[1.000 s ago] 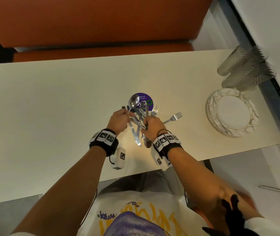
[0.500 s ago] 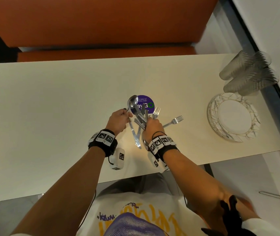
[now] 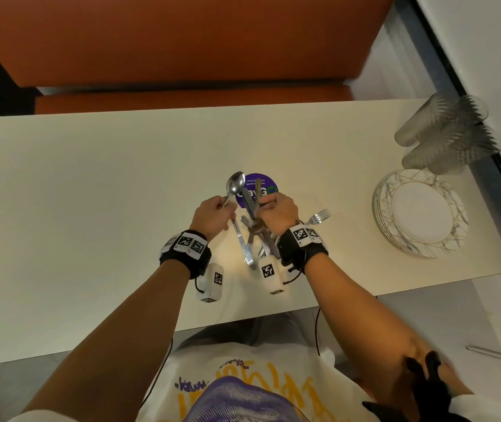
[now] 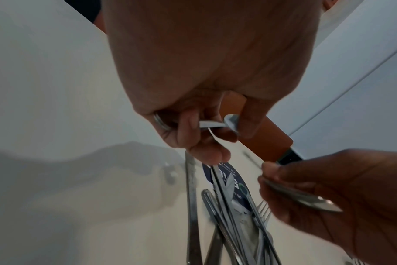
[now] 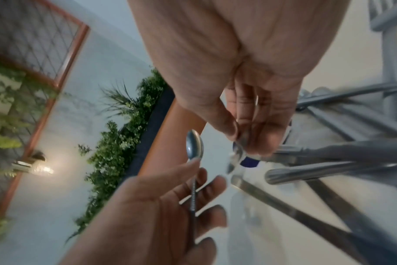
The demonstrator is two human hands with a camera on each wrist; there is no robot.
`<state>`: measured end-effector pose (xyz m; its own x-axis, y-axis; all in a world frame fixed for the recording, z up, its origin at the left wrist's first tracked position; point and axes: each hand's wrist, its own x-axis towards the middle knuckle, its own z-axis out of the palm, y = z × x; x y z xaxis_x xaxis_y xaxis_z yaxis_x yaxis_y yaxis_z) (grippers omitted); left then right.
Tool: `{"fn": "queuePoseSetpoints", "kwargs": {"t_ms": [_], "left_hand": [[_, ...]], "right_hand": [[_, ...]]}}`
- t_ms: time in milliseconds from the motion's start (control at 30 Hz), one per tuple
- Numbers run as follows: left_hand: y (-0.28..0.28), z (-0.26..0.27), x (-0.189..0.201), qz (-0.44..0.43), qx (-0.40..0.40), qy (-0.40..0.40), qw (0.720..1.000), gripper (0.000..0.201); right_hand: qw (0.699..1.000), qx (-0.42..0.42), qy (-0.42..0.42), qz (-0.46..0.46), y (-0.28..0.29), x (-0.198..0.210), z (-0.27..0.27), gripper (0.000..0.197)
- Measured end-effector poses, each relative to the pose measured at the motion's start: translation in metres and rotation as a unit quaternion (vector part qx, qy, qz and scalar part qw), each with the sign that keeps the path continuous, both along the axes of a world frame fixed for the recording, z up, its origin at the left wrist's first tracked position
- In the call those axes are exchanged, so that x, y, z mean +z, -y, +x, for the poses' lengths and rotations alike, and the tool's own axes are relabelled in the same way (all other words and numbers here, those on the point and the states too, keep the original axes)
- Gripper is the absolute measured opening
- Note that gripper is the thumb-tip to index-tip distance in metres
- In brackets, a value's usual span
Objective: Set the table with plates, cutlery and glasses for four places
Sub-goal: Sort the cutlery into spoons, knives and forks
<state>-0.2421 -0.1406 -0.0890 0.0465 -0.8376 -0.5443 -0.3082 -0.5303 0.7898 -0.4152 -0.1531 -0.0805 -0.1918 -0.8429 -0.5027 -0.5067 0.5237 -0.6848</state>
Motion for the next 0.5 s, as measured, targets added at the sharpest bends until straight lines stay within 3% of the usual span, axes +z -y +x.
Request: {"fn": "queuePoseSetpoints", "kwargs": {"t_ms": [167, 367, 500], "left_hand": [[0.001, -0.003, 0.005, 0.018, -0.006, -0.029, 0.999, 0.042], [0.005, 0.000, 0.009, -0.006, -0.002, -0.087, 0.996, 0.038], [0.014, 0.012, 0.008, -0.030, 0.026, -0.057, 0.998, 0.032]], "right_hand": [[0.989, -0.105, 0.093, -0.047, 0.007, 0.007, 0.010, 0.033], [0.976, -0.125, 0.170, -0.062, 0.012, 0.012, 0.013, 0.050], [0.949, -0.163, 0.266, -0.054, 0.014, 0.024, 0.008, 0.022]]}}
